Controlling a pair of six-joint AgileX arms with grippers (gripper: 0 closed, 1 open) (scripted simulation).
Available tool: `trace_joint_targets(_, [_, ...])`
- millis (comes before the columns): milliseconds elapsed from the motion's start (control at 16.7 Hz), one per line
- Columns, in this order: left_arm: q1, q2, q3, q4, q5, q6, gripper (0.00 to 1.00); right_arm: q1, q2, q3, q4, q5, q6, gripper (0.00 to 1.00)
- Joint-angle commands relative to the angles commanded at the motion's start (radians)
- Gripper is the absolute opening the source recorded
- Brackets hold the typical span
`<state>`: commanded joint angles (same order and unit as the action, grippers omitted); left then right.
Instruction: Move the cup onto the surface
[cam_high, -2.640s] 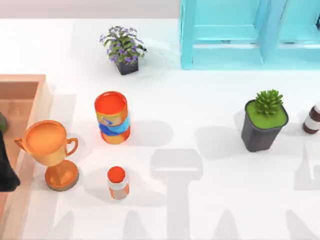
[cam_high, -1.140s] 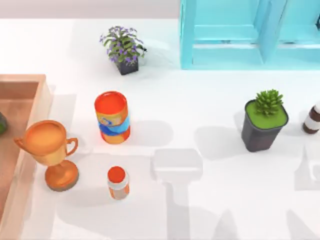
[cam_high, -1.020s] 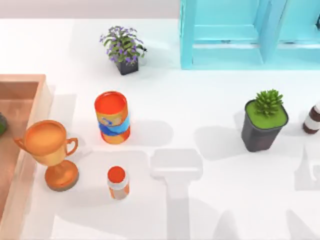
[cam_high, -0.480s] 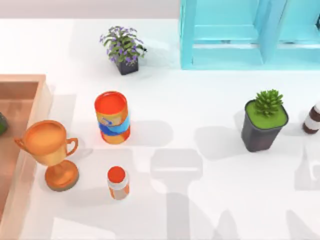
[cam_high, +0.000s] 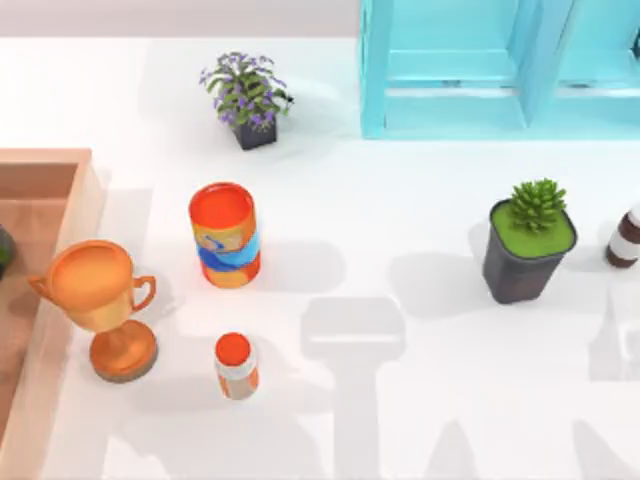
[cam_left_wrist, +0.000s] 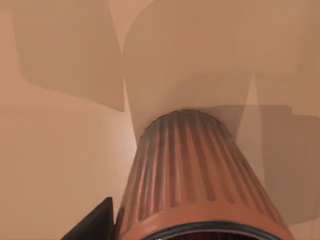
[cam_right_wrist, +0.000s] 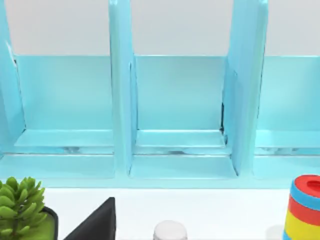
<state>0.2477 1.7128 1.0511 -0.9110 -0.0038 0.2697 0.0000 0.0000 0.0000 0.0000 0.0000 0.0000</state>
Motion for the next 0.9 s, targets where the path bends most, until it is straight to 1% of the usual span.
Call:
trace_joint_targets(240, [0.0, 0.001, -0.001, 0.002, 0.0, 0.0, 1.0, 0.0, 0.0, 0.0, 0.0, 0.0, 0.0, 1.0])
trace_joint_targets(900, [0.0, 0.001, -0.001, 0.002, 0.0, 0.0, 0.17, 0.0, 0.0, 0.0, 0.0, 0.0, 0.0, 1.0])
